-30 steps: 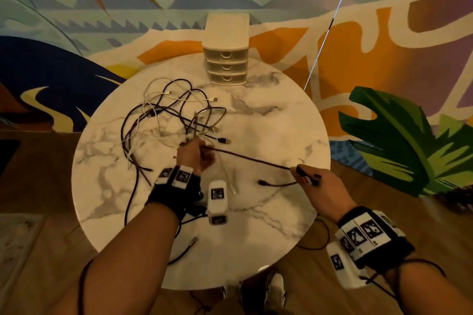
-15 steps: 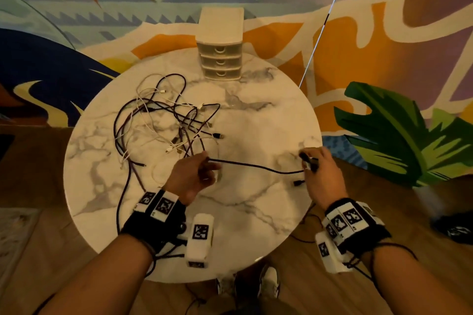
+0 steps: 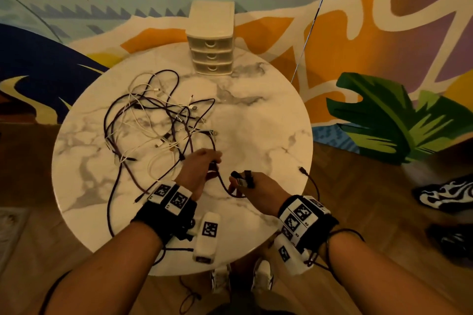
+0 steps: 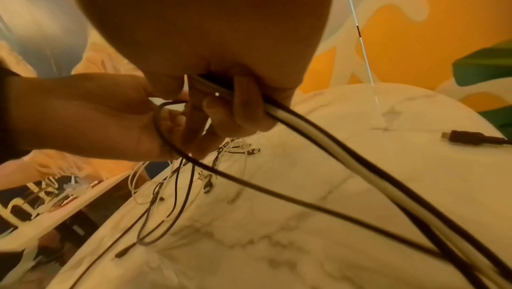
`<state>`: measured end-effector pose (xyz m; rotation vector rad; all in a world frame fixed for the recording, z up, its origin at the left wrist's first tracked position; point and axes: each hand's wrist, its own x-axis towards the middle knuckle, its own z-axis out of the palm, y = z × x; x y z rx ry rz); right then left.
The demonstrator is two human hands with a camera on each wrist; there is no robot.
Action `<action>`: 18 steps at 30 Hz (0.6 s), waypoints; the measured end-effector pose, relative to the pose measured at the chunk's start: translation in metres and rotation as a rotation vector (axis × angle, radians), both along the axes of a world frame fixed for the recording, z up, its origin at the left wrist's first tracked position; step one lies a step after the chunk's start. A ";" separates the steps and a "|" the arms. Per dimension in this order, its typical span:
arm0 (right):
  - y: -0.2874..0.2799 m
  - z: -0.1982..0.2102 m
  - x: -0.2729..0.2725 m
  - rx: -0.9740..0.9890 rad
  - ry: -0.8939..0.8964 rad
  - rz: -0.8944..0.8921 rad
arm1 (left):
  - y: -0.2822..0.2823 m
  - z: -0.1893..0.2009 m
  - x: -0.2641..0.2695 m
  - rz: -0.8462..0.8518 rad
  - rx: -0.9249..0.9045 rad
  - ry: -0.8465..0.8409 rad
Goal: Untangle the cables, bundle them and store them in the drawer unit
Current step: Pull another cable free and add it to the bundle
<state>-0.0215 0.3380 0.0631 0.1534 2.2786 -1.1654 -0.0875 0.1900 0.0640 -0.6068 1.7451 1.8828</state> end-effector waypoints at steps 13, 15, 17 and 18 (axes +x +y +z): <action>0.009 0.001 0.003 0.176 0.280 0.094 | -0.010 0.030 -0.055 0.202 0.225 0.038; 0.025 0.000 0.001 0.222 0.306 0.014 | -0.017 0.023 -0.055 0.213 0.246 0.051; 0.044 -0.004 -0.001 0.287 0.292 -0.041 | -0.022 0.007 -0.038 0.188 0.175 -0.026; 0.050 -0.007 -0.001 0.318 0.289 -0.038 | -0.024 0.002 -0.033 0.192 0.169 -0.063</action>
